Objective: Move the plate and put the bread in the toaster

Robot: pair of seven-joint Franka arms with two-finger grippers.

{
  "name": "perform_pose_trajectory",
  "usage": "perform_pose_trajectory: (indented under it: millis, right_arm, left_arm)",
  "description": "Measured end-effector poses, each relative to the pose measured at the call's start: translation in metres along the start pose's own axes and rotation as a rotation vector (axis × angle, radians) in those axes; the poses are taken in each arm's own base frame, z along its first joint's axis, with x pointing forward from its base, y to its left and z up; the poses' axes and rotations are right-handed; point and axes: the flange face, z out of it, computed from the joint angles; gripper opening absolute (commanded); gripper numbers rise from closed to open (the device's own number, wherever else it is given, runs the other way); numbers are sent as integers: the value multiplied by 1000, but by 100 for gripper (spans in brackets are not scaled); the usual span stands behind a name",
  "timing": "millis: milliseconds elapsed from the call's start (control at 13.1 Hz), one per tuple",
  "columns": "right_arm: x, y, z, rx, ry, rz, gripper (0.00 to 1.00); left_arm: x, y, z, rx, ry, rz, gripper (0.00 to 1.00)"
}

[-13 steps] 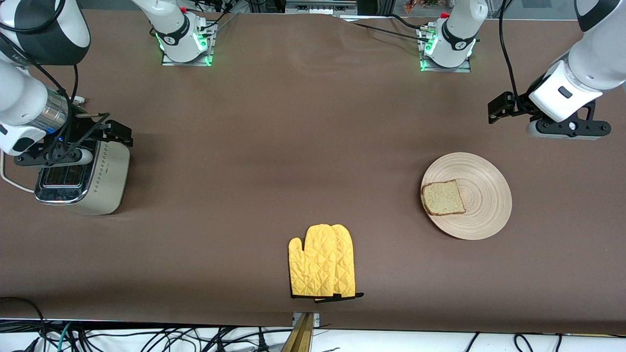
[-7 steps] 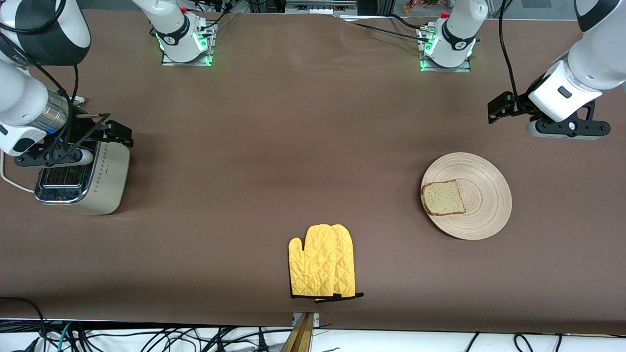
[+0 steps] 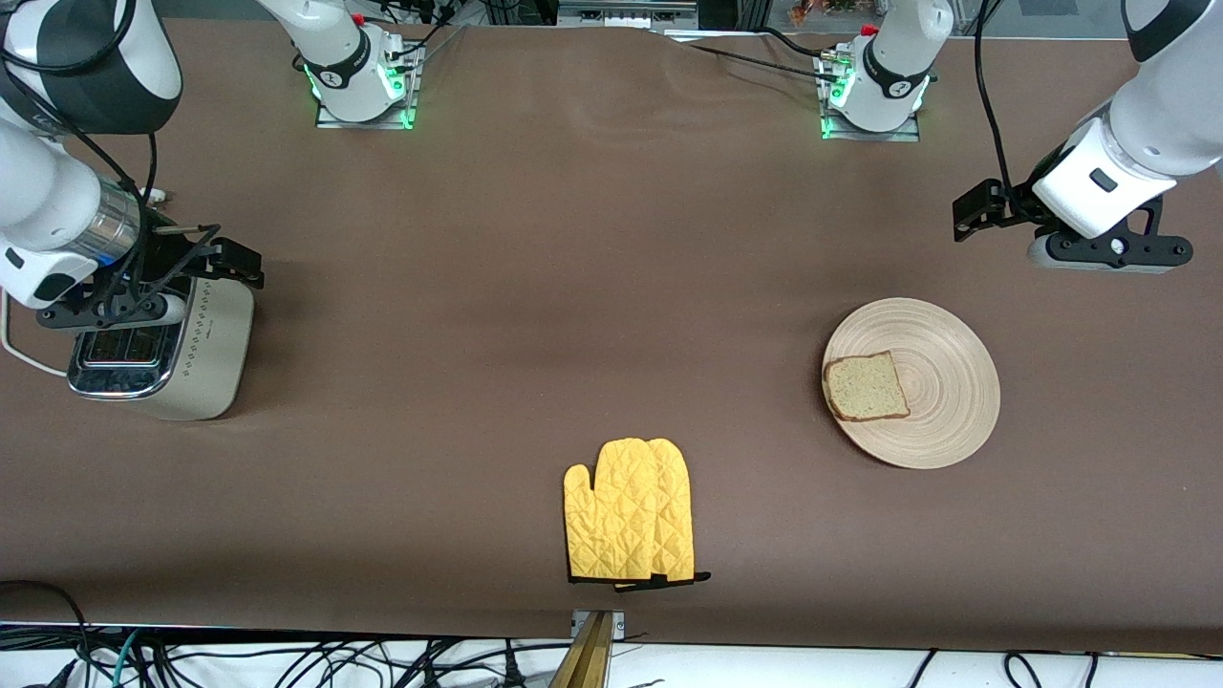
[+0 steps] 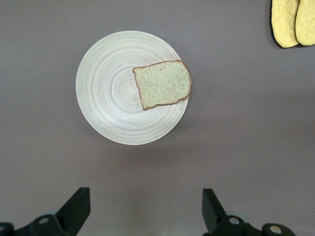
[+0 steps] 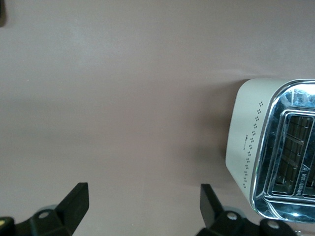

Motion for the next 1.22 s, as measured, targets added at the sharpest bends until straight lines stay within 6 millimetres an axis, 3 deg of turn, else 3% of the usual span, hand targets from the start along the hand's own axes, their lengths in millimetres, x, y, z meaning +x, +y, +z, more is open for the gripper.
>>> perform_pose_trajectory:
  millis: [837, 1218]
  right_arm:
    - [0, -8, -1, 0, 1, -15, 100]
    - [-8, -22, -18, -4, 25, -36, 100]
  left_arm:
    - [0, 0, 0, 0, 0, 0, 100]
    - [0, 0, 0, 0, 0, 0, 100]
